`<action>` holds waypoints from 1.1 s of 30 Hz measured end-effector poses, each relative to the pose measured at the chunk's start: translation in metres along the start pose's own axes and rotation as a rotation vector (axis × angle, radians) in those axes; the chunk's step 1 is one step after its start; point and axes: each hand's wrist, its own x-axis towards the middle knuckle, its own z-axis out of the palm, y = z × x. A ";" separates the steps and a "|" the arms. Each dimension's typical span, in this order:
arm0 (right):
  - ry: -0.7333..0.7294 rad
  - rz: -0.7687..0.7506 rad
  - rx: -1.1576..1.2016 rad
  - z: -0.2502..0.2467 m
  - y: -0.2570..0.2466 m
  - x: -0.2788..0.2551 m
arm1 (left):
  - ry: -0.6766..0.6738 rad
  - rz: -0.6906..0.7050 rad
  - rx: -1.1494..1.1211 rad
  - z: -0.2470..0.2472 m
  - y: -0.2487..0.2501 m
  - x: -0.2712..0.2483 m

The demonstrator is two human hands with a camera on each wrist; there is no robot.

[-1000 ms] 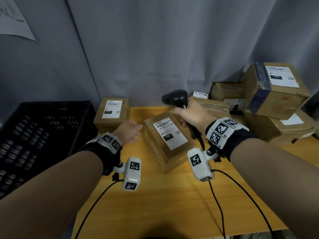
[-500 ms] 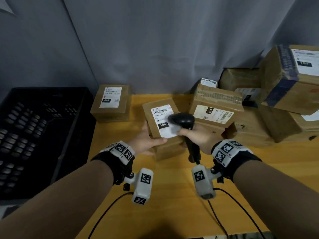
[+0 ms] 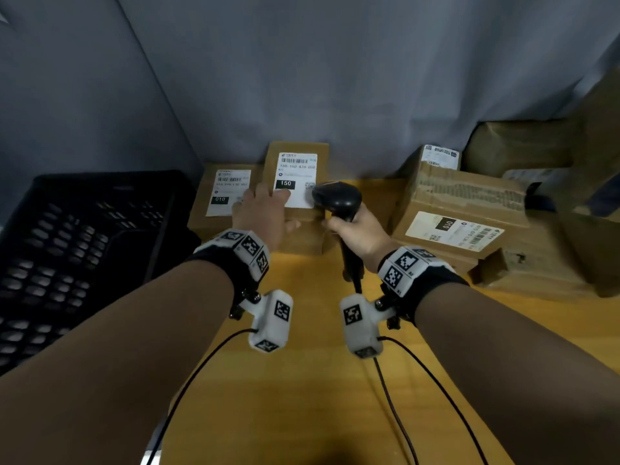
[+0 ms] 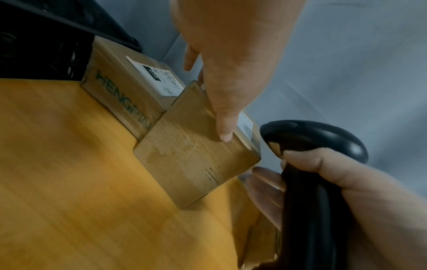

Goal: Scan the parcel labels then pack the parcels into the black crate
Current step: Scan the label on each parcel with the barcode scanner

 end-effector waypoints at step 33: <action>0.359 -0.148 -0.031 -0.240 0.029 -0.048 | -0.115 0.435 -0.053 -0.040 0.229 0.030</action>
